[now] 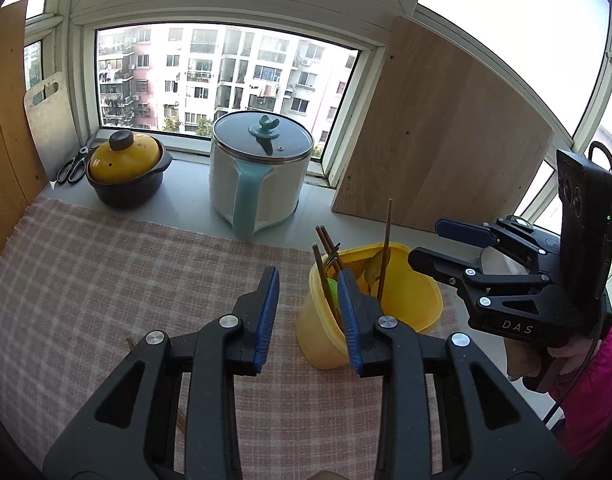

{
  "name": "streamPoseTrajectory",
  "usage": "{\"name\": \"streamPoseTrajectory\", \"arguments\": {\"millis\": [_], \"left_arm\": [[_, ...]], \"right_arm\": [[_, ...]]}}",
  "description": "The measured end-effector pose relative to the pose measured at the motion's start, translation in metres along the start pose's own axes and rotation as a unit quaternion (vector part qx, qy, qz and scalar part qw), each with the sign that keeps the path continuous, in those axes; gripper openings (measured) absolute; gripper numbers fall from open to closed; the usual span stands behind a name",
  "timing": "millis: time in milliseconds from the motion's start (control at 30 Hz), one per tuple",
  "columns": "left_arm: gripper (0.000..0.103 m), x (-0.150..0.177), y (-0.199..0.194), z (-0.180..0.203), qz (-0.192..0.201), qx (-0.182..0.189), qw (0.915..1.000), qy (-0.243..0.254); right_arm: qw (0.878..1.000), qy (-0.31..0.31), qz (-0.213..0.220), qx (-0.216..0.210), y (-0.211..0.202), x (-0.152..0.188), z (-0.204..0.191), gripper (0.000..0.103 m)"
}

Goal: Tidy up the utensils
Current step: 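Lower both into the container and open the right tool while the left tool releases the chopstick, then move both tools down toward the last two wooden chopsticks on the cloth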

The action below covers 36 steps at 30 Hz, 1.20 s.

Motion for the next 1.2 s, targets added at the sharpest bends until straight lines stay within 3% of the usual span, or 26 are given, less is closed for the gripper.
{"name": "streamPoseTrajectory", "arguments": {"millis": [67, 167, 633, 933, 1200], "left_arm": [[0.036, 0.008, -0.006, -0.013, -0.003, -0.006, 0.9999, -0.008], [0.037, 0.021, -0.013, -0.032, -0.012, -0.017, 0.9996, -0.018], [0.037, 0.096, -0.024, -0.108, -0.064, -0.055, 0.9952, -0.049], [0.037, 0.146, -0.023, -0.151, -0.086, -0.072, 0.9905, -0.08], [0.037, 0.183, -0.024, -0.169, -0.107, -0.096, 0.9868, -0.075]], "right_arm": [[1.0, 0.0, 0.001, -0.003, -0.002, 0.003, -0.009, 0.068], [1.0, -0.001, 0.003, -0.006, -0.005, 0.008, -0.022, 0.072], [1.0, 0.001, -0.016, -0.022, 0.002, 0.039, -0.09, 0.072], [0.997, 0.002, -0.064, -0.035, 0.039, 0.077, -0.137, 0.072], [0.993, 0.0, -0.11, -0.033, 0.087, 0.109, -0.17, 0.072]]}}
Point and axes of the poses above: each gripper's, at about its wrist camera, not at the fingertips, and y roughly the way its jaws point, z to its right, x to its underside, the point moved 9 cm from there along y, roughly the way its jaws point, and after that the axes turned 8 degrees about y, right-handed, at the moved point
